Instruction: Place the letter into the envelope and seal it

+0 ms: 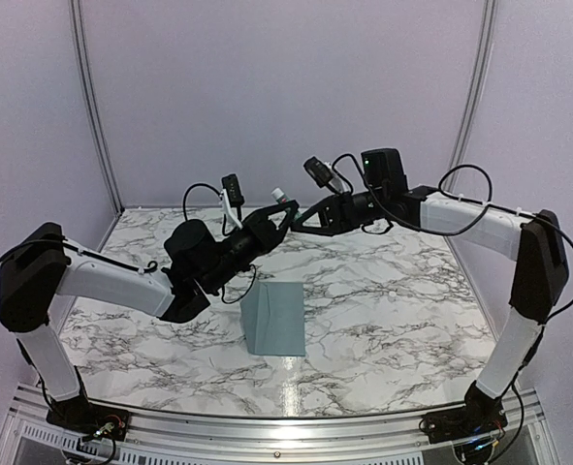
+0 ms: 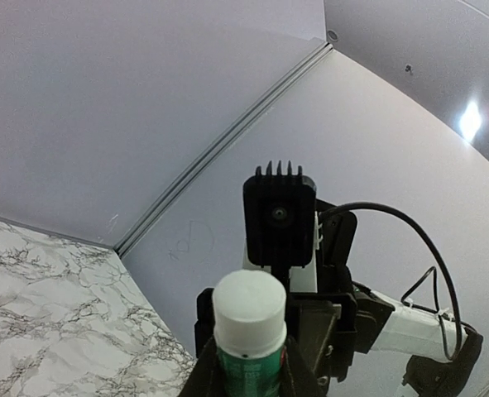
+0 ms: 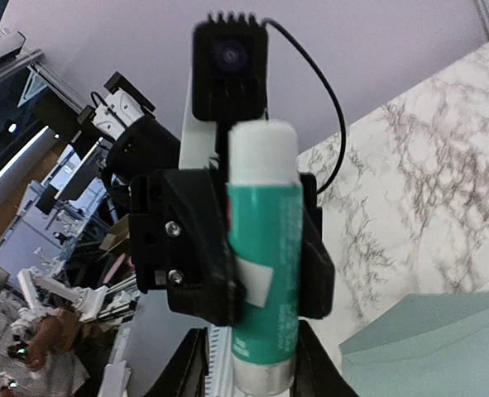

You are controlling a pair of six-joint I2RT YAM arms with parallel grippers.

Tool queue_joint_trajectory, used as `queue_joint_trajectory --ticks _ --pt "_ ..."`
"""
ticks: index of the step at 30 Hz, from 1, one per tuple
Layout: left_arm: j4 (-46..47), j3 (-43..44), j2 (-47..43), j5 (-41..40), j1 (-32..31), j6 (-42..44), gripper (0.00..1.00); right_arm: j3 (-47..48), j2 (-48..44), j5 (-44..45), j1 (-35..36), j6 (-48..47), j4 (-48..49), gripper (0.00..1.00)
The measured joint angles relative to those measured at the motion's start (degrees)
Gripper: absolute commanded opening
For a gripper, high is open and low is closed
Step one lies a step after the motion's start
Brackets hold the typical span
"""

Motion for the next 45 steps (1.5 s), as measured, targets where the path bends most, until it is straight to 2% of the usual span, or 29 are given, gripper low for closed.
queue_joint_trajectory --ticks 3,8,13,17,19,28,38,45 --pt "-0.2 0.0 0.0 -0.7 0.1 0.4 0.0 5.3 -0.1 4.9 0.2 -9.3 -10.4 0.44" --pt "-0.2 -0.1 0.0 -2.6 0.3 1.1 0.0 8.2 -3.8 22.2 2.2 -22.1 -20.9 0.48" --pt "-0.2 -0.3 0.0 -4.3 0.3 1.3 0.0 8.3 -5.7 39.2 6.6 -28.7 -25.5 0.46" --pt "-0.2 -0.5 0.0 -5.0 0.3 1.3 0.0 8.3 -5.7 48.3 9.3 -32.2 -27.4 0.38" --pt "-0.2 -0.5 0.0 -5.1 0.3 1.3 0.0 8.8 -5.6 51.2 10.3 -33.6 -28.1 0.37" --pt "-0.1 -0.6 0.0 -5.4 0.3 1.2 0.0 10.6 -5.6 55.1 11.2 -35.4 -28.9 0.33" --pt "-0.1 -0.6 0.0 -5.5 0.3 1.2 0.0 10.8 -5.6 53.9 12.2 -36.8 -29.3 0.34" --pt "-0.1 -0.6 0.0 -5.5 0.3 1.2 0.0 10.8 -5.6 53.5 12.9 -37.3 -29.3 0.23"
